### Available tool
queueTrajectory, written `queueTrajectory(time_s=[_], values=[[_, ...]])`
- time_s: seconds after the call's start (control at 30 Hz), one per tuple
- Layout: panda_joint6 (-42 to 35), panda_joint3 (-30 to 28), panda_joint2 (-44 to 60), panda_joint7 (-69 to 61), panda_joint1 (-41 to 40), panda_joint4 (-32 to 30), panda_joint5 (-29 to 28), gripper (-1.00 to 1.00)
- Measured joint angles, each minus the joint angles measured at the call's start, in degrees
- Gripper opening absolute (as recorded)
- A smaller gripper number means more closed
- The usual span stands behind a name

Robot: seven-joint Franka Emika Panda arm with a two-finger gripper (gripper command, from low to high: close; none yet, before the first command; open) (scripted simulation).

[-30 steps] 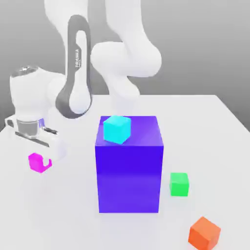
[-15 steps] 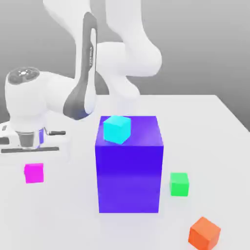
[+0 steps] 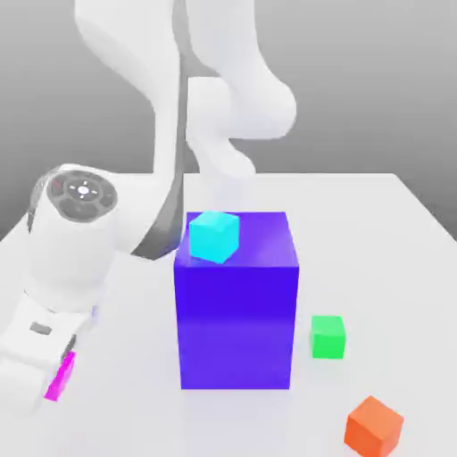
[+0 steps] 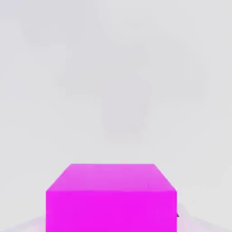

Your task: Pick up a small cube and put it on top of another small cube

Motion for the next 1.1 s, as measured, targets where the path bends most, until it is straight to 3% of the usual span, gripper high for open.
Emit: queueTrajectory(time_s=[0.2, 0.37, 0.8, 1.1], values=[[-0.2, 2.9, 0.7, -15.3, 2.6, 5.3, -8.4, -1.00], [-1.4, 9.3, -2.1, -23.5, 8.1, 7.3, -11.5, -1.00], [-3.6, 23.5, -11.8, -0.4, 19.9, -4.6, 8.4, -1.00], [-2.0, 26.5, -21.8, 23.9, 26.1, -17.9, 25.0, -1.00]])
